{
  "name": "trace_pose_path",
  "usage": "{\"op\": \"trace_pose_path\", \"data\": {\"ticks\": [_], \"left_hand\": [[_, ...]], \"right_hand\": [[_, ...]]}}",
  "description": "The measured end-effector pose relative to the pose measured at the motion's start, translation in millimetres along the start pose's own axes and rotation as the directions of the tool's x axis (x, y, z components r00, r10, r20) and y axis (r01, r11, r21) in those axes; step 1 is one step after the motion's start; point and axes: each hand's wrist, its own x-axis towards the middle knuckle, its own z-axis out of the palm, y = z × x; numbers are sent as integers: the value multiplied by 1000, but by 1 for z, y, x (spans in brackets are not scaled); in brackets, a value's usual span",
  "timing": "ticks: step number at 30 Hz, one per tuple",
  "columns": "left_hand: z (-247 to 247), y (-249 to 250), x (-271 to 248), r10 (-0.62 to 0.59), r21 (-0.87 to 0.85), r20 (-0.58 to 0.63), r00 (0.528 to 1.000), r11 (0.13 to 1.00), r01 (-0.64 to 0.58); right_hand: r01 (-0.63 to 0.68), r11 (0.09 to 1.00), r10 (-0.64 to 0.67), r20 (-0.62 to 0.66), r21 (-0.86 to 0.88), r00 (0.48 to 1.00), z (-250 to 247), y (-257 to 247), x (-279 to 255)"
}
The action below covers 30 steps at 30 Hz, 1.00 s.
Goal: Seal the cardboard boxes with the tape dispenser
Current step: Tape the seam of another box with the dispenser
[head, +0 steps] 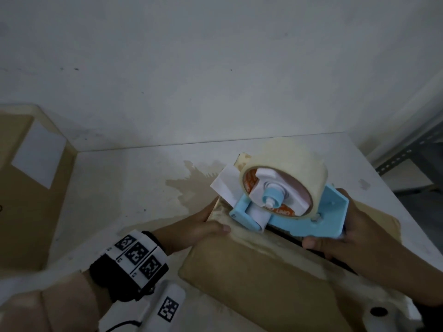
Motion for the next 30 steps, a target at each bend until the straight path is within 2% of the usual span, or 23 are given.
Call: {"op": "trace_pose_path", "data": {"ticks": [5,8,10,12,15,21,24,26,28,30], "left_hand": [[3,3,2,1,-114,-28,1000,994,-4],[0,5,-4,11,50,-49,999,999,-9],[1,9,-10,3,208,-118,993,978,22],[4,11,-13,15,320,-226,974,945,60],[6,13,-17,51,410,-309,950,908,85],[-23,18,-22,82,410,-455,886,903,127],[-42,21,-21,114,487,-550,827,849,207],[-46,23,-24,185,556,-594,783,798,233],[-40,25,-30,282,638,-524,803,755,152],[-34,23,-33,274,720,-418,866,681,132]], "right_hand": [[2,1000,-2,2,-10,1000,-3,5,1],[3,1000,-3,-8,3,1000,-2,1,1],[-22,1000,22,16,5,1000,-2,-1,0],[-32,999,32,17,-7,999,-2,-2,1],[-18,1000,18,9,-2,1000,1,-6,6],[61,998,-62,63,17,996,18,-19,40],[115,993,-116,97,23,988,27,-28,64],[133,990,-137,115,35,984,32,-30,73],[127,991,-130,118,37,984,34,-26,76],[111,993,-116,126,46,985,32,-23,75]]}}
